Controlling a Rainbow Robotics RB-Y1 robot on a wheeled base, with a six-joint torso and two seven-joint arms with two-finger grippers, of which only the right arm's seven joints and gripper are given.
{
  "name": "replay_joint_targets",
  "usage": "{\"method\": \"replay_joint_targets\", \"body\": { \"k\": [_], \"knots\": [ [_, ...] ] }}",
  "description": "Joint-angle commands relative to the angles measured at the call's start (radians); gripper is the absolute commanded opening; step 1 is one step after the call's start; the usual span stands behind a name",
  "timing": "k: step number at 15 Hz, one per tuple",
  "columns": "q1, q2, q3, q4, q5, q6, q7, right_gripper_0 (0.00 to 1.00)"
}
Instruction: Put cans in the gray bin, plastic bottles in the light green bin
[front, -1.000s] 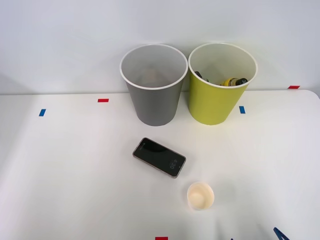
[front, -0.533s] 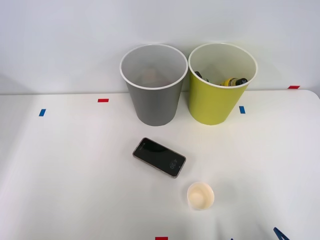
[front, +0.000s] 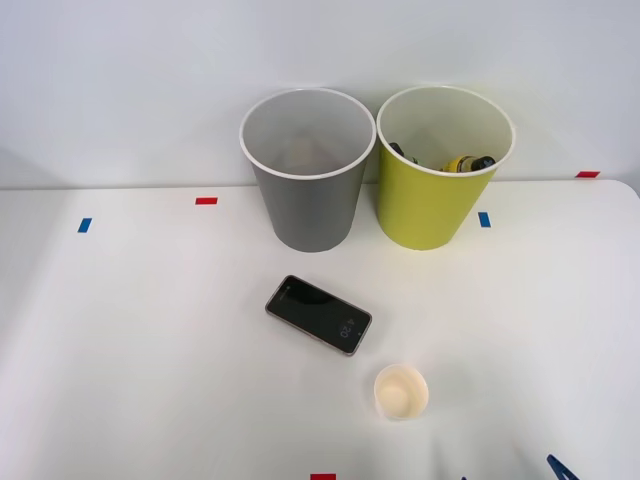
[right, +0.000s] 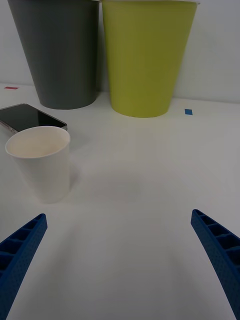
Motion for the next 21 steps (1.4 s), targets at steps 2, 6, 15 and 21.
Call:
{"method": "replay_joint_targets", "body": {
  "k": [2, 6, 15, 21],
  "knots": [
    [0.0, 0.0, 0.0, 0.0, 0.0, 0.0, 0.0, 1.0],
    [0.0, 0.0, 0.0, 0.0, 0.0, 0.0, 0.0, 1.0],
    [0.0, 0.0, 0.0, 0.0, 0.0, 0.0, 0.0, 1.0],
    [0.0, 0.0, 0.0, 0.0, 0.0, 0.0, 0.0, 1.0]
  ]
}}
